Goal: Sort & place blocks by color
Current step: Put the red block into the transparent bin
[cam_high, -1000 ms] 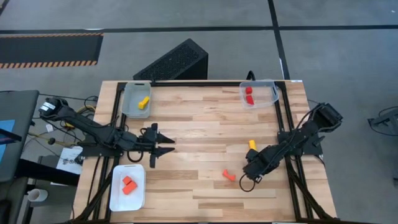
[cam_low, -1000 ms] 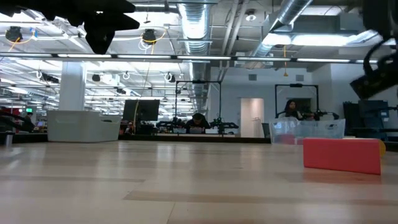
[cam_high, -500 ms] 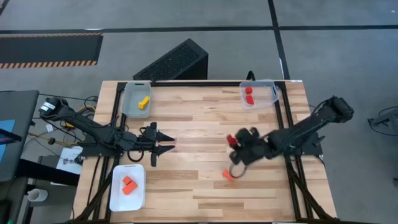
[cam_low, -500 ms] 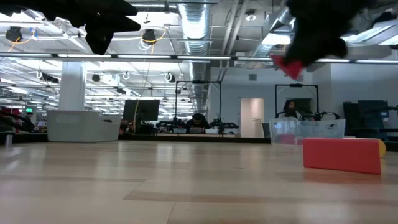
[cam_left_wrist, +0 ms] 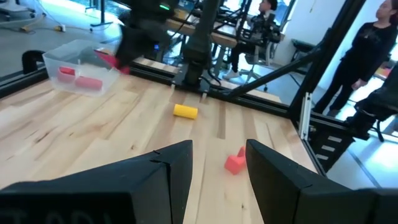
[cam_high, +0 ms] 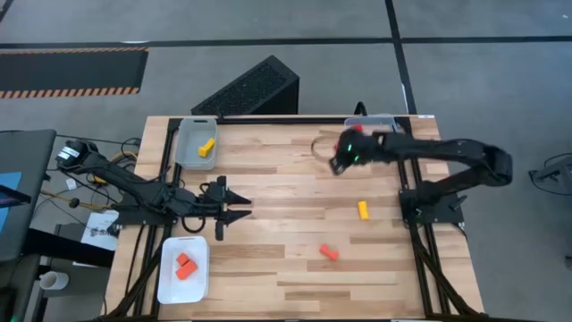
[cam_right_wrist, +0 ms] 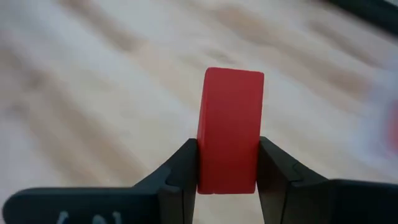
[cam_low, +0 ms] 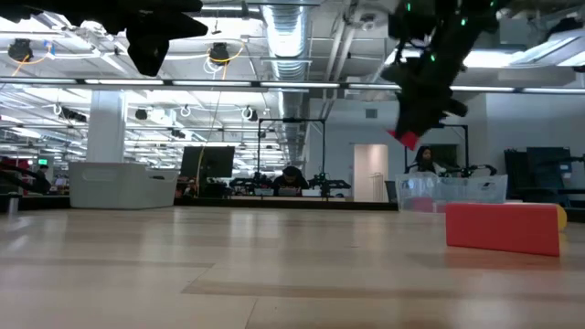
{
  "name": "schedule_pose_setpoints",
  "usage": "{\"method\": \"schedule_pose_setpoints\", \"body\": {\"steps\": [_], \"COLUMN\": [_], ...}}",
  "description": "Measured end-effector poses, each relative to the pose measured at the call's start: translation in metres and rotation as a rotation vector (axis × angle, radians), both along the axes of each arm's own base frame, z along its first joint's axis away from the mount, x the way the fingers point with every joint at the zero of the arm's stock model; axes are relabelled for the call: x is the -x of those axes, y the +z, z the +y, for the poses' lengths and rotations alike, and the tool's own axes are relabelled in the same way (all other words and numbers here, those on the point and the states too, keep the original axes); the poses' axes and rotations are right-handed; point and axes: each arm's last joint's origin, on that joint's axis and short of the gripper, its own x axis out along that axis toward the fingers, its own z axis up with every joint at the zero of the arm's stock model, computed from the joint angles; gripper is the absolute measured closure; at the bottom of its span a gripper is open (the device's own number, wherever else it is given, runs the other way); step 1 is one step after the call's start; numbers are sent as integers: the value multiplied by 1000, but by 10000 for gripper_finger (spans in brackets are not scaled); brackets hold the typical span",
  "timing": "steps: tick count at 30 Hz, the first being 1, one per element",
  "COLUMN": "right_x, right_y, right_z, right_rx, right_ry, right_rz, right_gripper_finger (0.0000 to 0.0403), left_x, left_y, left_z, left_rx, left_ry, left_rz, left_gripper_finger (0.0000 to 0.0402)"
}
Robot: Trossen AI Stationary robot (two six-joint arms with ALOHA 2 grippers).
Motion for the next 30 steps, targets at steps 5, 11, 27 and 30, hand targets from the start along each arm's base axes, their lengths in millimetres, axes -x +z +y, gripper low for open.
{"method": "schedule_pose_setpoints", "body": {"steps": [5, 11, 27, 30], "right_x": [43, 82, 78, 77], "right_y": [3, -4, -71, -83], "right_z": [-59, -106, -149, -154], "right_rx": [-22, -69, -215, -237], "right_ry": [-214, -367, -391, -397], "right_rz": [86, 150, 373, 397], "right_gripper_finger": [274, 274, 272, 272], "left_x": [0, 0, 0, 0], "left_y": [0, 0, 0, 0], "left_z": [0, 0, 0, 0], "left_rx": [0, 1, 0, -1], "left_ry": [-4, -2, 8, 8], "left_rz": [1, -2, -1, 3], "left_gripper_finger": [267, 267, 267, 267]}}
